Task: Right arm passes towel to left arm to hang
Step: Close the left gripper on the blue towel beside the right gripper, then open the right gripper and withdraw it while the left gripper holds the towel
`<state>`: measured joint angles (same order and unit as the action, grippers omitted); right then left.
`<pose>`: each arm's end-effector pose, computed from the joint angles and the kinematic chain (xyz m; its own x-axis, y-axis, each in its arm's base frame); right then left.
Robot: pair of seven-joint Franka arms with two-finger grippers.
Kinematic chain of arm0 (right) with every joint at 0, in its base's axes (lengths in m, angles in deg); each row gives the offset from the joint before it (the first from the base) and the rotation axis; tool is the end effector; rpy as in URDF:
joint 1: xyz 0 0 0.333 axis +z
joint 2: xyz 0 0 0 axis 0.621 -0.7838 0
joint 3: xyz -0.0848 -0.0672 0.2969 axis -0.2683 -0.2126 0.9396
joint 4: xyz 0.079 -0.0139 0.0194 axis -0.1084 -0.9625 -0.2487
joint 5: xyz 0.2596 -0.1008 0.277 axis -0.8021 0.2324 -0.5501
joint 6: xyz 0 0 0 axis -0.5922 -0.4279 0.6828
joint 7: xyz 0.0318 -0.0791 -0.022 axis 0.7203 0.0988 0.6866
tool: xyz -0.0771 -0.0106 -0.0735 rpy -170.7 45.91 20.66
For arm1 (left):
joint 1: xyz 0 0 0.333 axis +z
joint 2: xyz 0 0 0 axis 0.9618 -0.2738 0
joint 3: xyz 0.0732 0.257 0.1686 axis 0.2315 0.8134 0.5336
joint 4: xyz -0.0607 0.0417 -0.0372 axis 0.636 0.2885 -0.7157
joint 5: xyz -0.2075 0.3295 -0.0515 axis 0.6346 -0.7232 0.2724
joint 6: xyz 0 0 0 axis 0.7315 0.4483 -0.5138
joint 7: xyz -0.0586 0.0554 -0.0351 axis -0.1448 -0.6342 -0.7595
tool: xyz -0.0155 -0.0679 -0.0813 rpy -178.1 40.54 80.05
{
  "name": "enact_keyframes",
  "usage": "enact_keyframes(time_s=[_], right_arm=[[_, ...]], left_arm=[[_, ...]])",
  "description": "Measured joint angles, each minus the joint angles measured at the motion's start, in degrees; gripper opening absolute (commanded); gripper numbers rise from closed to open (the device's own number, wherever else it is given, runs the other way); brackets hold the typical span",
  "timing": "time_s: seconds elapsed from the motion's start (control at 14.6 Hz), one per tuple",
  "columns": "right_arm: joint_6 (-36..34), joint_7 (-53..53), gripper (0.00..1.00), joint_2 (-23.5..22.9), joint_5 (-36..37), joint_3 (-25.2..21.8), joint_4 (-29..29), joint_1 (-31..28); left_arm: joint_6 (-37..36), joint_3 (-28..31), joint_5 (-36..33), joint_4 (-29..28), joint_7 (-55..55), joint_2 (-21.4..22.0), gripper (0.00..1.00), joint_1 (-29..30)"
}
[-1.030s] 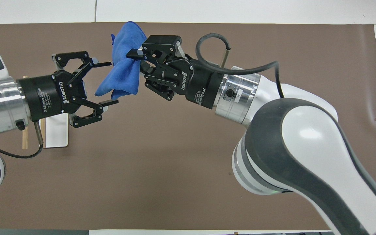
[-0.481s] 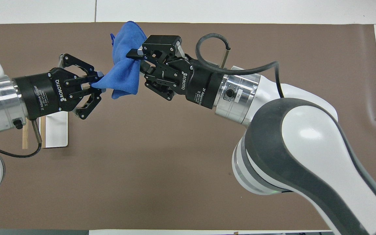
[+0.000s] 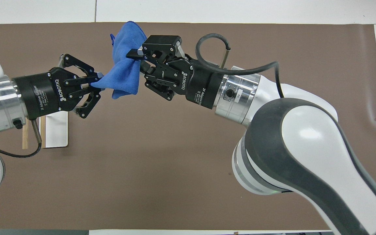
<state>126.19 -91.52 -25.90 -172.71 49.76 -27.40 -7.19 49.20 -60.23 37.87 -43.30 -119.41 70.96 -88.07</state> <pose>0.5390 0.3469 0.6014 0.7885 -0.3874 -0.4777 -0.4700 0.1215 -0.8743 0.5024 -0.1713 0.6090 0.3275 0.6784 -0.6577 0.8845 0.0248 0.4660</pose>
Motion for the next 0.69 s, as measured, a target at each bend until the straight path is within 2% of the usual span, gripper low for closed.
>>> enact_keyframes(time_s=[0.07,0.14,0.21,0.48,0.69], right_arm=[[0.0,0.0,0.00,0.0,0.0,0.0,0.0,0.0],[0.1,0.0,0.39,0.0,0.0,0.0,0.0,0.0],[0.4,0.0,0.99,0.0,0.0,0.0,0.0,0.0],[6.7,0.2,1.00,0.1,0.0,0.0,0.0,2.0],[8.2,0.2,1.00,0.2,0.0,0.0,0.0,3.2]], left_arm=[[0.0,0.0,0.0,0.0,0.0,0.0,0.00,0.0],[0.0,0.0,0.0,0.0,0.0,0.0,0.00,0.0],[0.1,0.0,0.0,0.0,0.0,0.0,0.00,0.0],[0.1,0.0,0.0,0.0,0.0,0.0,0.00,0.0],[0.1,0.0,0.0,0.0,0.0,0.0,0.00,0.0]])
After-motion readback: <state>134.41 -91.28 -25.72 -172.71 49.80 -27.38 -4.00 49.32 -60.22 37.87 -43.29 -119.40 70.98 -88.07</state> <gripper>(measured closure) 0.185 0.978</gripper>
